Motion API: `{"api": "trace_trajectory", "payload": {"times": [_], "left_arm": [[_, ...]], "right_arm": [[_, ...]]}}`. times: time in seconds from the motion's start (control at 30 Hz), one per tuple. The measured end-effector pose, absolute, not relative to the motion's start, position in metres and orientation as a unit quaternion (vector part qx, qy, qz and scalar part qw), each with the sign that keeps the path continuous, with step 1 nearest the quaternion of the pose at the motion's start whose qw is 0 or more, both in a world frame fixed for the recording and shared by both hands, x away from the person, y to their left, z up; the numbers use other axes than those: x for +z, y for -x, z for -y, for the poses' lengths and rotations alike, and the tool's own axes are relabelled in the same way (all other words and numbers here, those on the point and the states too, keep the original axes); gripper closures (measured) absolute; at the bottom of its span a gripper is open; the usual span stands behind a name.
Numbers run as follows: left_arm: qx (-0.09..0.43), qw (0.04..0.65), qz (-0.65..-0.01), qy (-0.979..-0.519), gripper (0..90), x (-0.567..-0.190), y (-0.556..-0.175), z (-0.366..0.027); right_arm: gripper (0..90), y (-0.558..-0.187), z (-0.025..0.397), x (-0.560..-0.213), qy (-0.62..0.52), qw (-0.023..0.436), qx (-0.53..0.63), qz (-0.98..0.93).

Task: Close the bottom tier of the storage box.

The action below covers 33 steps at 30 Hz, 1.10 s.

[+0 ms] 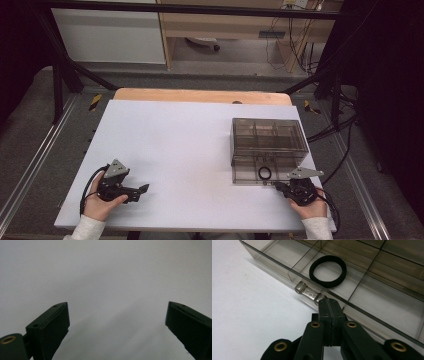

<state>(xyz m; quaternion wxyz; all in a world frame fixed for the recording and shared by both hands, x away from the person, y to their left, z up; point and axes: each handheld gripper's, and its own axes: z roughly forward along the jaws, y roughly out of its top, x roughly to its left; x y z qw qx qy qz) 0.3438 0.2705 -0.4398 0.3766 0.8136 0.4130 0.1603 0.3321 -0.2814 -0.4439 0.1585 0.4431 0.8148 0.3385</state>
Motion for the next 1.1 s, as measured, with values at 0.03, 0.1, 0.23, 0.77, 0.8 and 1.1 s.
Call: {"api": "trace_trajectory", "payload": {"times": [0.03,0.1,0.23,0.77,0.8,1.1], "left_arm": [[0.16,0.377,-0.413,-0.814,5.5,-0.4398,-0.3438,-0.2705],[0.16,0.376,-0.413,-0.814,5.5,-0.4398,-0.3438,-0.2706],[0.16,0.377,-0.414,-0.813,5.5,-0.4397,-0.3437,-0.2707],[0.16,0.376,-0.413,-0.814,5.5,-0.4399,-0.344,-0.2704],[0.16,0.376,-0.413,-0.814,5.5,-0.4399,-0.344,-0.2704],[0.16,0.376,-0.412,-0.814,5.5,-0.4399,-0.344,-0.2703]], "right_arm": [[90.0,-0.3322,0.2813,-0.4439,-0.443,0.159,0.339,-0.815],[90.0,-0.3326,0.2811,-0.4441,-0.443,0.159,0.339,-0.814],[90.0,-0.3332,0.2809,-0.4443,-0.444,0.16,0.339,-0.814],[90.0,-0.3357,0.2801,-0.4454,-0.446,0.17,0.34,-0.811],[90.0,-0.3359,0.2801,-0.4455,-0.446,0.171,0.34,-0.81],[90.0,-0.338,0.2798,-0.4456,-0.448,0.172,0.34,-0.809]]}}
